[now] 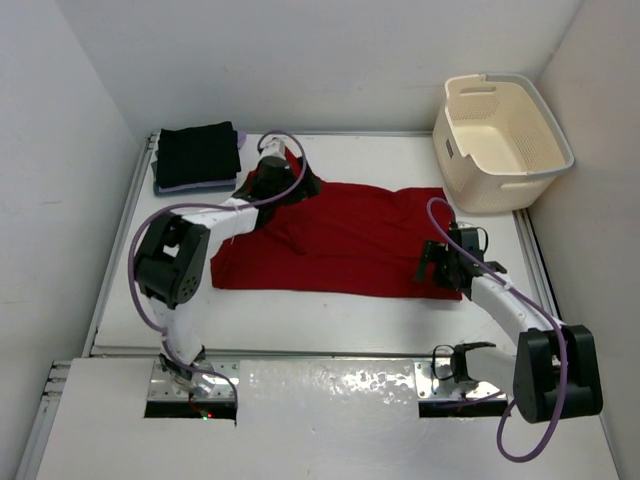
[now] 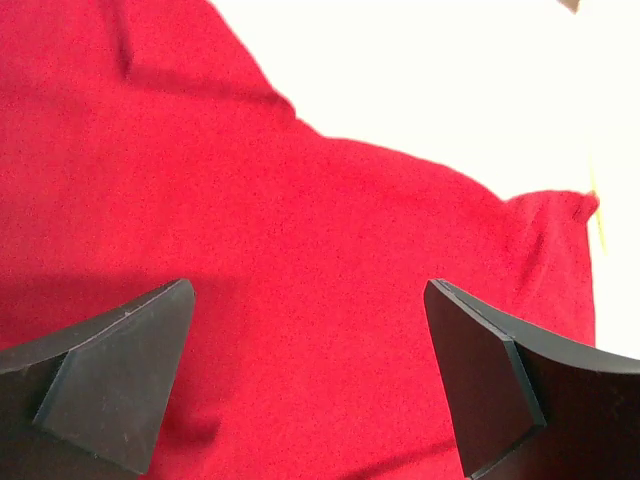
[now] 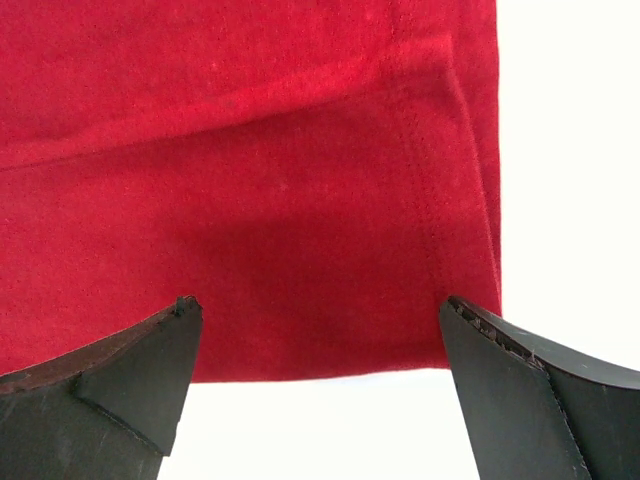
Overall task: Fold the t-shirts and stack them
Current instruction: Fold the flattened tshirt in 1/3 of the way, then grap the side of the flattened tshirt furthest away from the robot with both arms
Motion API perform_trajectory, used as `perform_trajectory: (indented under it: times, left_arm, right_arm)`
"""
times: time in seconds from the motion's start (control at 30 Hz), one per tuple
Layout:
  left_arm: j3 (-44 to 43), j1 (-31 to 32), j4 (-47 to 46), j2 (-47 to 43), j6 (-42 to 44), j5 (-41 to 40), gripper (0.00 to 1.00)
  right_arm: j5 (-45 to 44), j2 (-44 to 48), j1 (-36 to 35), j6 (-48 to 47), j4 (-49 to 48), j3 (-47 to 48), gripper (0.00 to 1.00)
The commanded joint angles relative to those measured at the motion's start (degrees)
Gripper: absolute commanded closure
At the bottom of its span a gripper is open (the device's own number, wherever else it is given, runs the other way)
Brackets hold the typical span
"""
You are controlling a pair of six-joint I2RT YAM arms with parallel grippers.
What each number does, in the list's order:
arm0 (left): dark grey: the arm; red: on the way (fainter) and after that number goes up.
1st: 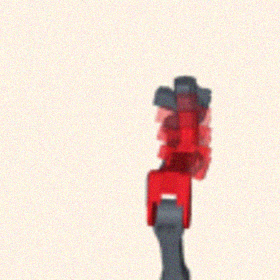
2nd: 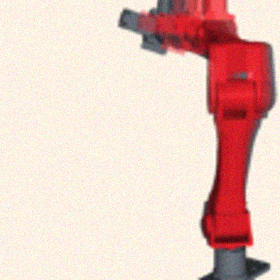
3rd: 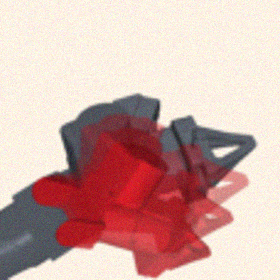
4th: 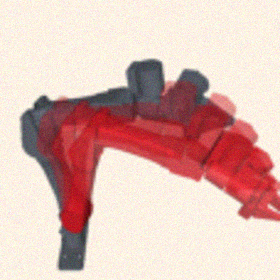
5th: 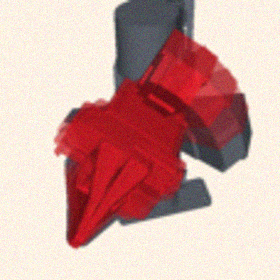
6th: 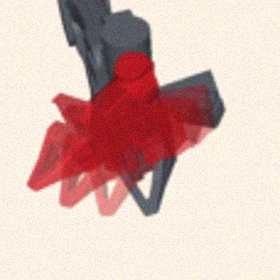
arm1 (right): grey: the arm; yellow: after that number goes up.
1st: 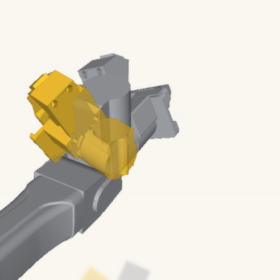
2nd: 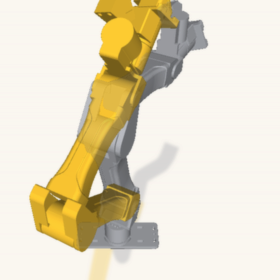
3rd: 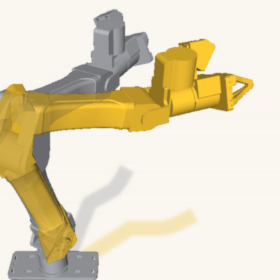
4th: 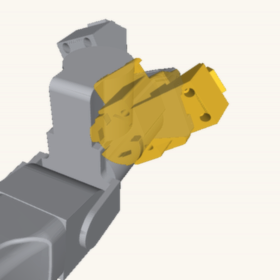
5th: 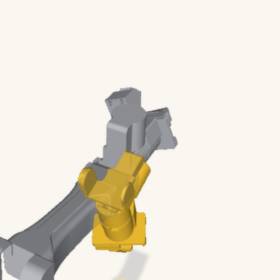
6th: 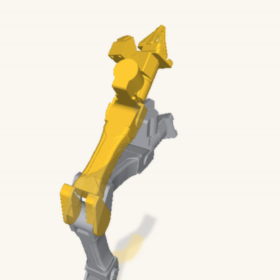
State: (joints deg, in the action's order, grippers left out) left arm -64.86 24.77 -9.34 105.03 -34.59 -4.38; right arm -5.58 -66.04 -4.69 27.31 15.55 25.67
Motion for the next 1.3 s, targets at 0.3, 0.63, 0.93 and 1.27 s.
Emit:
perform_trajectory:
  times: [0.3, 0.63, 0.93, 1.27]
  left_arm:
    - [6.46, 0.1, 0.39, -11.76, 6.11, -2.32, 0.0]
    - [5.98, 1.94, 12.59, -7.5, 4.18, -2.55, 0.15]
    - [-2.55, 3.97, 16.46, 1.04, 5.14, -7.4, 0.5]
    - [-4.3, 4.67, 13.56, 1.66, 5.94, -7.75, 1.0]
  right_arm:
    - [3.47, 4.61, -1.64, -3.05, -2.36, 3.25, 0.01]
    - [1.72, 3.46, -2.43, -3.93, -2.54, 2.1, 0.01]
    - [-0.21, 3.46, -2.52, -4.64, -1.58, 2.02, 0.01]
    - [-1.36, 3.9, -2.43, -4.46, -1.49, 1.49, 0.01]
